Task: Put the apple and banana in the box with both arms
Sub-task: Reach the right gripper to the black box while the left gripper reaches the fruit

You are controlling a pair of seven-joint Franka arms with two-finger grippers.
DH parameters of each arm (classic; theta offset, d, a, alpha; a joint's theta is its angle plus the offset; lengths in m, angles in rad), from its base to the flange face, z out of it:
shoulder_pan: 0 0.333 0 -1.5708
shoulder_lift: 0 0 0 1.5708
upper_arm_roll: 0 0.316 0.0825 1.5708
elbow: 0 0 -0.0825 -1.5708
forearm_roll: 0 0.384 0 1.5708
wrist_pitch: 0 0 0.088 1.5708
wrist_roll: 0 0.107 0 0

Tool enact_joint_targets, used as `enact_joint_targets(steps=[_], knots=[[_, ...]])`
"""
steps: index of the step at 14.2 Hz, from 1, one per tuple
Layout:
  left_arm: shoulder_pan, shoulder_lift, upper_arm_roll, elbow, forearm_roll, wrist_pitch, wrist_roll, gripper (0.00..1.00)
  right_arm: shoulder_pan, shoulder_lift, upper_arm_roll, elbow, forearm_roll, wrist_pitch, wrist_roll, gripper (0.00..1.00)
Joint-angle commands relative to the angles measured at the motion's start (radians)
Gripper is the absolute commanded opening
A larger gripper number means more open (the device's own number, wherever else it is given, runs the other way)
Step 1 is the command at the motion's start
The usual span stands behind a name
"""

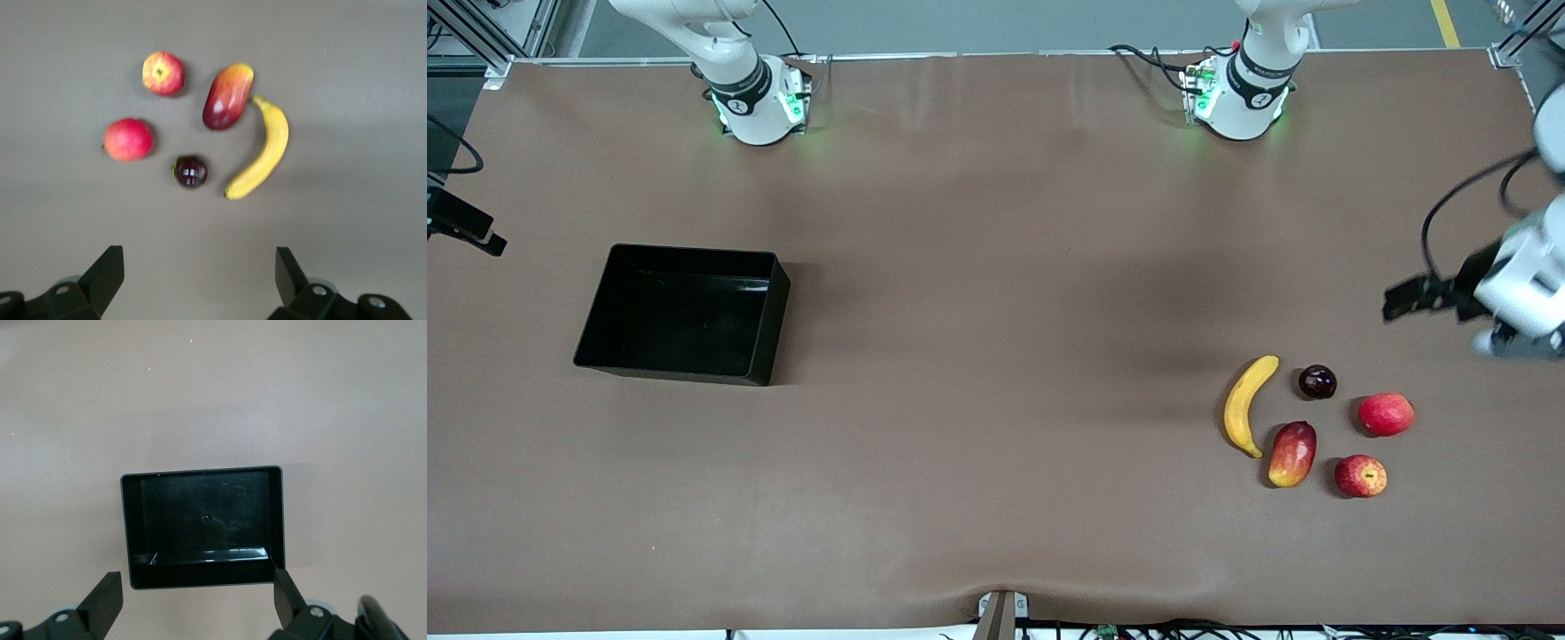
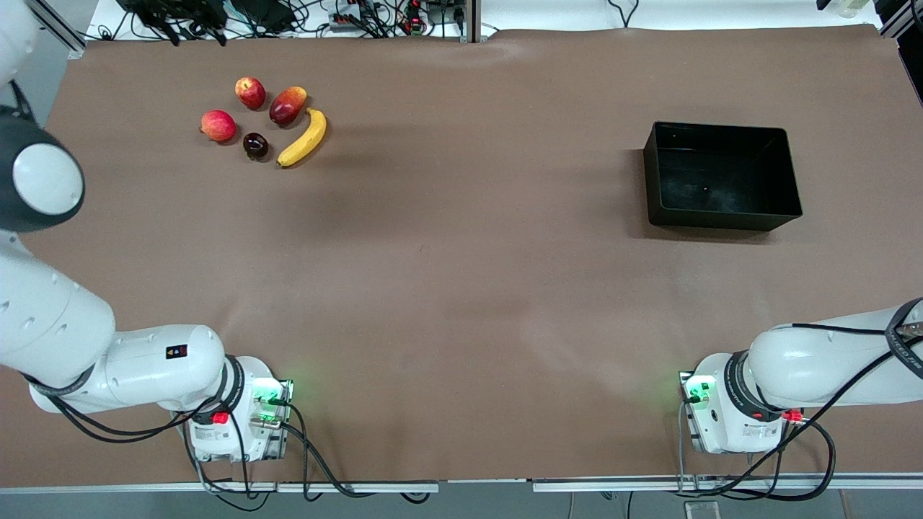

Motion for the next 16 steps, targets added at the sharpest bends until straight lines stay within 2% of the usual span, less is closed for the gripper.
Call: enact_joint_targets(steps=[1,4,9,12,16], knots=[[-0.017,0.097,0.000,0.027,0.050,0.097,0.012,1.00,-0.012,0.039,0.007,0.029,0.001,-0.004,0.005,1.00],[-0.020,0.197,-0.001,0.081,0.134,0.176,0.012,1.00,0.006,0.073,0.013,0.030,-0.006,-0.004,0.000,1.00],[-0.009,0.331,0.011,0.159,0.156,0.222,0.025,1.00,0.000,0.173,0.013,0.032,-0.002,0.076,-0.024,1.00],[-0.002,0.398,0.028,0.162,0.156,0.358,0.066,1.00,-0.010,0.204,0.012,0.027,-0.013,0.115,-0.049,1.00],[0.014,0.476,0.026,0.162,0.156,0.514,0.071,1.00,-0.063,0.291,0.010,0.019,-0.015,0.120,-0.092,1.00]])
